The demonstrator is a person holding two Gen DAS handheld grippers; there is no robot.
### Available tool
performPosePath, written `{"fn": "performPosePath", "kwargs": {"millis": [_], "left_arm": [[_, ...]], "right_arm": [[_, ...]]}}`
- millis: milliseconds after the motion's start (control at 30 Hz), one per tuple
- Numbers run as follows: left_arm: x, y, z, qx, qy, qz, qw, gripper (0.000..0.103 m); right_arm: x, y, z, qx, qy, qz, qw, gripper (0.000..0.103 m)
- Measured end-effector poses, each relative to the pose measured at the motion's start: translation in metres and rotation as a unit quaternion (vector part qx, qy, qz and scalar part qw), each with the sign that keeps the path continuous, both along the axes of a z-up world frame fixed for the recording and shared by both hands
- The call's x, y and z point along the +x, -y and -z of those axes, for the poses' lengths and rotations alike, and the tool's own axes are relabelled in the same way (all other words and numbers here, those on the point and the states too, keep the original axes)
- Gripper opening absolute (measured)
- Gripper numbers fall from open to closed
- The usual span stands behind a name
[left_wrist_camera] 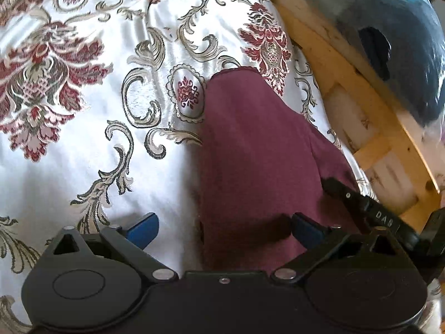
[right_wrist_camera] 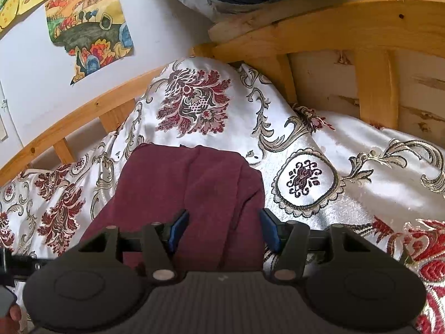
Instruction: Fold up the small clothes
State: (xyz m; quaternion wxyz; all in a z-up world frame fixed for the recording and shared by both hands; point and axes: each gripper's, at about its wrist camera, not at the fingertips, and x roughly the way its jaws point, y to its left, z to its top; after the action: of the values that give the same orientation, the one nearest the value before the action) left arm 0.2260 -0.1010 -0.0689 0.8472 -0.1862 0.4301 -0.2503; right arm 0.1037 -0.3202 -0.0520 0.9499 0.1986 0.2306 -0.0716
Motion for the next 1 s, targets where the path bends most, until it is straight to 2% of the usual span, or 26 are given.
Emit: {"fn": "performPosePath", "kwargs": {"millis": [200,333,500,633,833,1000], "left_arm": [[0.009,0.001,0.011,-0.035,-0.026,0.022,0.9988,0.085],[0.013,0.007,0.013,-0.041,-0.035,0.039,0.9978,0.075],[0.018,0.012,0.015,-0.042,-0.039,0.045,0.9973,0.073],[0.018,0.001,0.013,-0.064,-0.038,0.029,0.9968,0.077],[0.023,-0.021,0.017,-0.112,-0.056,-0.012,0.9921,0.077],[0.027,-0.022,0.025,-0.121,-0.075,-0.013,0.9898,0.075]], "right_arm": [[-0.001,-0.001,0.0,-0.002,0.0,-0.003,1.0,0.061],[0.0,-0.001,0.0,-0.002,-0.001,-0.004,1.0,0.061],[0.0,-0.001,0.0,-0.002,-0.001,-0.005,1.0,0.061],[0.0,-0.001,0.0,-0.002,-0.001,-0.005,1.0,0.061],[0.0,-0.001,0.0,0.002,-0.001,-0.005,1.0,0.061],[0.0,0.002,0.0,0.009,0.001,-0.01,1.0,0.063]]}}
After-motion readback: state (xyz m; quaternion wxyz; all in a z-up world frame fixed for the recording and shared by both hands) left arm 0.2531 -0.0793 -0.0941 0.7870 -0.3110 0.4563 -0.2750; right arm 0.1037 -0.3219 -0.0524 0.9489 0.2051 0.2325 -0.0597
